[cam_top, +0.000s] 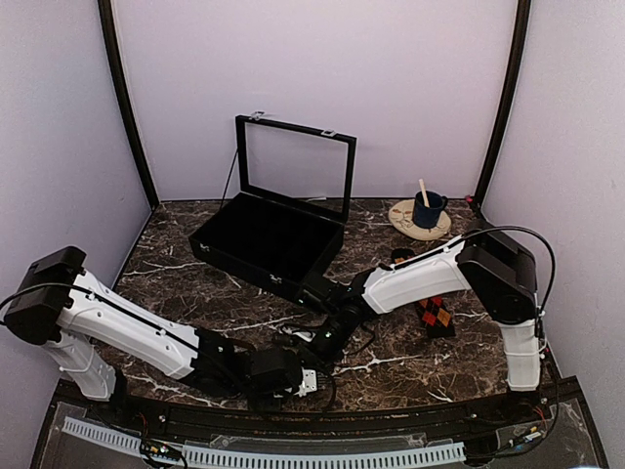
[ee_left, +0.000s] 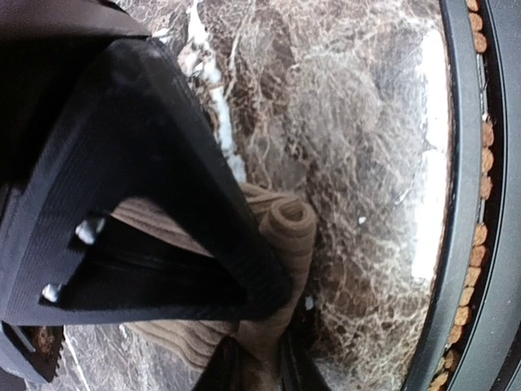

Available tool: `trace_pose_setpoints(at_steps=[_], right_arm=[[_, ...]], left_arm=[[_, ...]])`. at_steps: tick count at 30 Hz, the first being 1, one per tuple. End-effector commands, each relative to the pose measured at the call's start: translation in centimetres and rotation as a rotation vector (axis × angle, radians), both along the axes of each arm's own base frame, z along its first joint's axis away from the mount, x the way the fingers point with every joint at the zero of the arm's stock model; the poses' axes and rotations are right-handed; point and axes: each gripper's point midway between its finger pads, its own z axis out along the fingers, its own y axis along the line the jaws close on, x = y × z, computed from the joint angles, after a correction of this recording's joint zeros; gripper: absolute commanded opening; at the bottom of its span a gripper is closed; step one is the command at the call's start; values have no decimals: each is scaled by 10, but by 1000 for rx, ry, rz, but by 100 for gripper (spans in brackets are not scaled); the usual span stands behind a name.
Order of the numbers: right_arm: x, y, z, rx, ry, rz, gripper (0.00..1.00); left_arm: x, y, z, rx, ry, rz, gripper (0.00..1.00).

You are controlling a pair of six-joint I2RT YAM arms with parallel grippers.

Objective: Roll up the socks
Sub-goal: Roll the sock at the center of the board.

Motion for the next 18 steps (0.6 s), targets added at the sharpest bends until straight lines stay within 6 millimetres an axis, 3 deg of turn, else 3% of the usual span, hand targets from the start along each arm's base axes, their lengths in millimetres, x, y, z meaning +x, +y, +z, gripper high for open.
trace_pose_setpoints(at_steps=[1,18], right_arm=[[-3,-16,-17,-72,19,-17,0],[1,-15,-11,-50,33,-27,0]], left_arm=[[-11,20,-25,107,120,-17,16],[-22,35,-41,183,291,6,3]])
